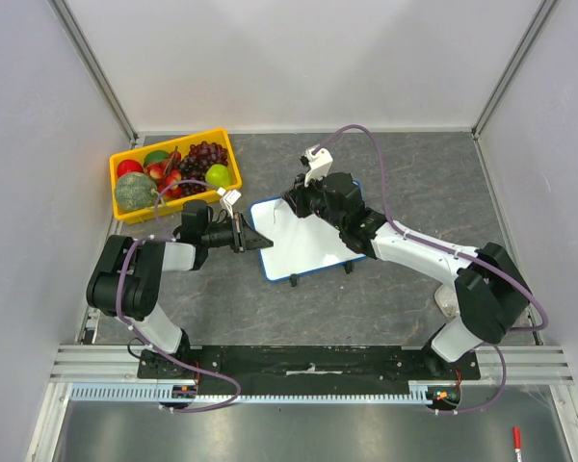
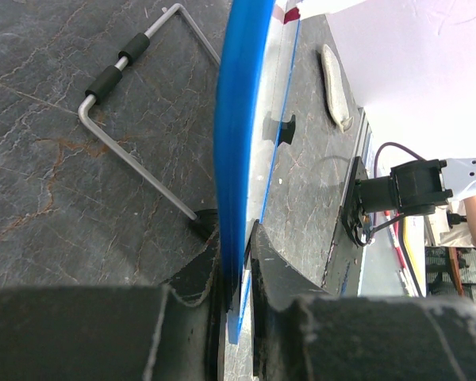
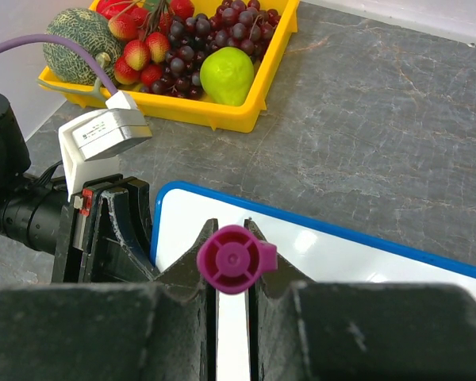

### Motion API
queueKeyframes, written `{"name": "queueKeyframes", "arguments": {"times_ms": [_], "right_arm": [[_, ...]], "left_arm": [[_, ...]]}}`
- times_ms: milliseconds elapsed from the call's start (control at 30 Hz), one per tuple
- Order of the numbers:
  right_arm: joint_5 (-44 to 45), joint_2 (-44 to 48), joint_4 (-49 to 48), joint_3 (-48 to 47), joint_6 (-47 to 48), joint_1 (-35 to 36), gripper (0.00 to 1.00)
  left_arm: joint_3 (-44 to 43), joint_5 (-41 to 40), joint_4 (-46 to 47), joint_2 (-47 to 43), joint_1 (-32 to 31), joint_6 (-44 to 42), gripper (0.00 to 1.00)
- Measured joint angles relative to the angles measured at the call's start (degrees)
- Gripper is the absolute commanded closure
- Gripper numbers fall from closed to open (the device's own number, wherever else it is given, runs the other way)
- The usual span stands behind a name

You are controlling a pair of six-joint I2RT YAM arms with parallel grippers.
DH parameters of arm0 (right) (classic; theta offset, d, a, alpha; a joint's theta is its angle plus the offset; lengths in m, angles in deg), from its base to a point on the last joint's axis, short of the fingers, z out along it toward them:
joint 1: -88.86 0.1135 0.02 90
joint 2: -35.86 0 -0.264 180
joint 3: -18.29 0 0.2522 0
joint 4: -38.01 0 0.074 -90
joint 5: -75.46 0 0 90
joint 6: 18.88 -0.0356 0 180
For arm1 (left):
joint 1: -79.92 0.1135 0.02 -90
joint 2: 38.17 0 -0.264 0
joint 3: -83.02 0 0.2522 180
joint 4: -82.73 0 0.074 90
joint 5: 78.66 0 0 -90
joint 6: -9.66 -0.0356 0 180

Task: Write a sentence on the whiteboard
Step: Write with the whiteboard marker on the whiteboard.

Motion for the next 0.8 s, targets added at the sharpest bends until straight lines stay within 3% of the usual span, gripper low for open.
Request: {"name": "queueKeyframes", "arguments": {"times_ms": [800], "right_arm": [[-0.52,1.44,0.11,2.60,0.59,0.00,1.00]], "left_arm": [[0.00,-0.07,-0.52,0.04,0.00,0.00,0.98]]}}
